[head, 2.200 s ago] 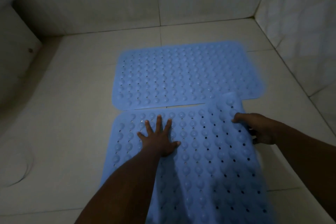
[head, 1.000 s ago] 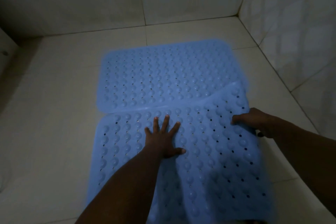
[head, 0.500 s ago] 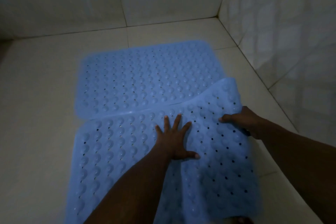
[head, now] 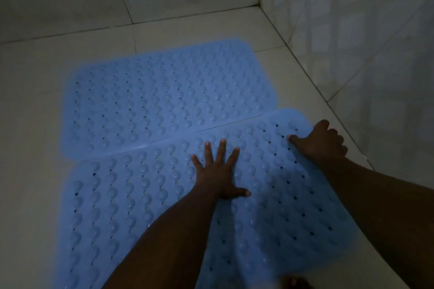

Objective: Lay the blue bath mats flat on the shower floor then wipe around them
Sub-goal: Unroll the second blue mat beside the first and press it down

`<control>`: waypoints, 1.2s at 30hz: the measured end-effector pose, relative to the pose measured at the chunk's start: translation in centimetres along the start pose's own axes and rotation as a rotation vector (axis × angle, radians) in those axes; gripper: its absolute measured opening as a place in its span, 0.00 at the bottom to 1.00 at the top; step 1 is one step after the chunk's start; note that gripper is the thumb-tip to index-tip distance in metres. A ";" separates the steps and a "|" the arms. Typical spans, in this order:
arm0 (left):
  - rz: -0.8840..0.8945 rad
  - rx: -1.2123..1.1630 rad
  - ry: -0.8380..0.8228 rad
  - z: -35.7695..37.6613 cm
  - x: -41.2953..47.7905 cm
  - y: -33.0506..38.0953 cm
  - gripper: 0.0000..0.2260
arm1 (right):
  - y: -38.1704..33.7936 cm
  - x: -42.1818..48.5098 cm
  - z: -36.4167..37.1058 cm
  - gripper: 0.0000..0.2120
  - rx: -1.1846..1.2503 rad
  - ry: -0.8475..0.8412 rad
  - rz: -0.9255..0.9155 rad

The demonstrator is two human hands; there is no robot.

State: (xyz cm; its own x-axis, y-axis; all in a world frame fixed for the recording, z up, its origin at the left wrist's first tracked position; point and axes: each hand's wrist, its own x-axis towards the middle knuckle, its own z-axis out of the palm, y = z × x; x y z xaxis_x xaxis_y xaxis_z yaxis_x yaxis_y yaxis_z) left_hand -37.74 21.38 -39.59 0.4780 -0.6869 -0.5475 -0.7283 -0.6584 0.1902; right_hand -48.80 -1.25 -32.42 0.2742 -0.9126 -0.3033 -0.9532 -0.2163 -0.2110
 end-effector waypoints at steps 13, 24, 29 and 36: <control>0.043 -0.020 0.066 0.7 -0.2 -0.6 0.56 | -1.3 -2.0 4.1 0.37 -0.112 -0.269 -0.128; -0.086 -0.061 0.085 1.1 -1.8 -4.3 0.53 | -2.5 -2.6 7.3 0.57 -0.177 -0.349 -0.113; -0.076 -0.090 0.066 0.6 -1.7 -4.5 0.56 | -2.9 -1.7 6.8 0.57 -0.251 -0.401 -0.138; -0.044 -0.135 0.050 -0.5 -2.3 -5.2 0.57 | -3.4 -1.6 6.4 0.54 -0.297 -0.419 -0.126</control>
State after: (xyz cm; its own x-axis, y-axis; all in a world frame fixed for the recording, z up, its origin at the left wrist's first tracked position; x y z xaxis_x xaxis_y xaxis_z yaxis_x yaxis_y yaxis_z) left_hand -34.80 26.20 -38.89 0.5346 -0.6685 -0.5170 -0.6348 -0.7215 0.2765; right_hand -45.18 3.13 -37.22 0.3586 -0.6691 -0.6510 -0.8878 -0.4599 -0.0164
